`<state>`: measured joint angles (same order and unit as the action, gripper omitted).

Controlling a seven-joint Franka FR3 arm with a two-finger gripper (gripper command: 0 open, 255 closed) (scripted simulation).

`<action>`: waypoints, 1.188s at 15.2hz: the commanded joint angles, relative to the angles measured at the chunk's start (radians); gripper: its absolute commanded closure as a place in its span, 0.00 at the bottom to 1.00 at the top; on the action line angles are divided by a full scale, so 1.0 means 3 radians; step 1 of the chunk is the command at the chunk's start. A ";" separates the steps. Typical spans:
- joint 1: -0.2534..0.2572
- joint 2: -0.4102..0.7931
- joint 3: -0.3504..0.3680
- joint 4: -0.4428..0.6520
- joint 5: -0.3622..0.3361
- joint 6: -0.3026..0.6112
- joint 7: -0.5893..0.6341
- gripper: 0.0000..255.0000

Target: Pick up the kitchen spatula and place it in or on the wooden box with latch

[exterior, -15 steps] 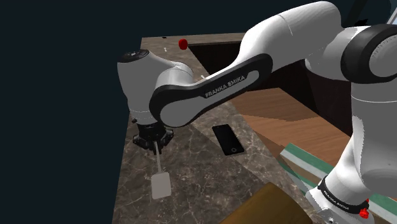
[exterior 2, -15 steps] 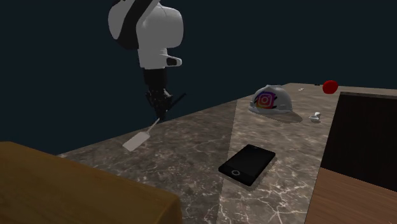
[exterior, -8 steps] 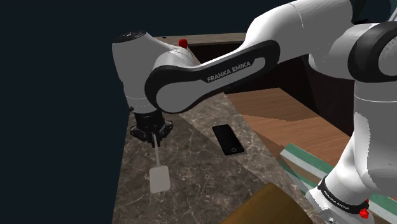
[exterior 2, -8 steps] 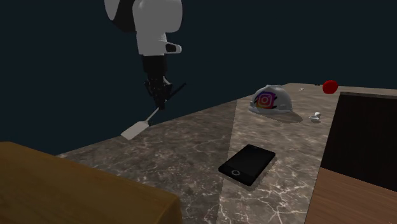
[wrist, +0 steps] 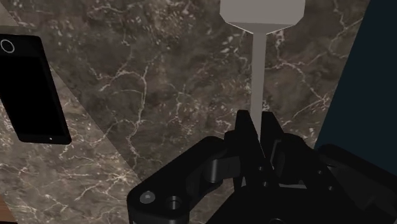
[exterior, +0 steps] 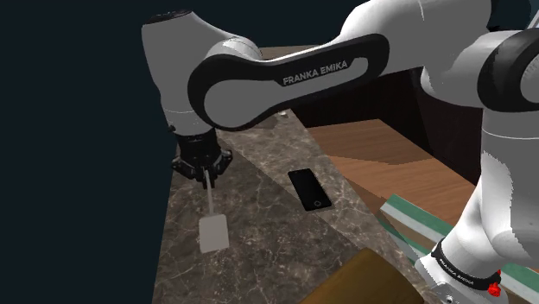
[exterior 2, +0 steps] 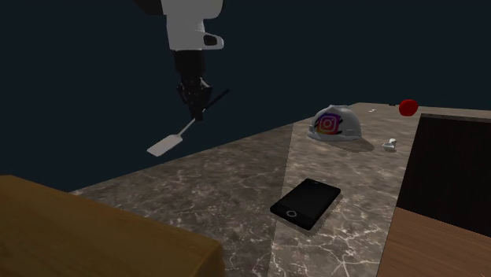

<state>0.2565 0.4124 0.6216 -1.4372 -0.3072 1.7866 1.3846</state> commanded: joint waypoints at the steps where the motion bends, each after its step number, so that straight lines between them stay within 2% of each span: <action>1: 0.0016 0.0004 0.0003 0.0100 0.0002 -0.0094 -0.0011 1.00; 3: 0.0027 0.0006 0.0005 0.0169 0.0004 -0.0161 -0.0019 1.00; 10: -0.0045 -0.0710 0.0212 -0.0724 0.0367 0.0100 0.0216 1.00; 18: 0.0053 -0.1403 0.0413 -0.1388 0.0814 0.0218 0.0450 1.00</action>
<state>0.2658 0.0154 0.7377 -1.8317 -0.0799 1.8487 1.5077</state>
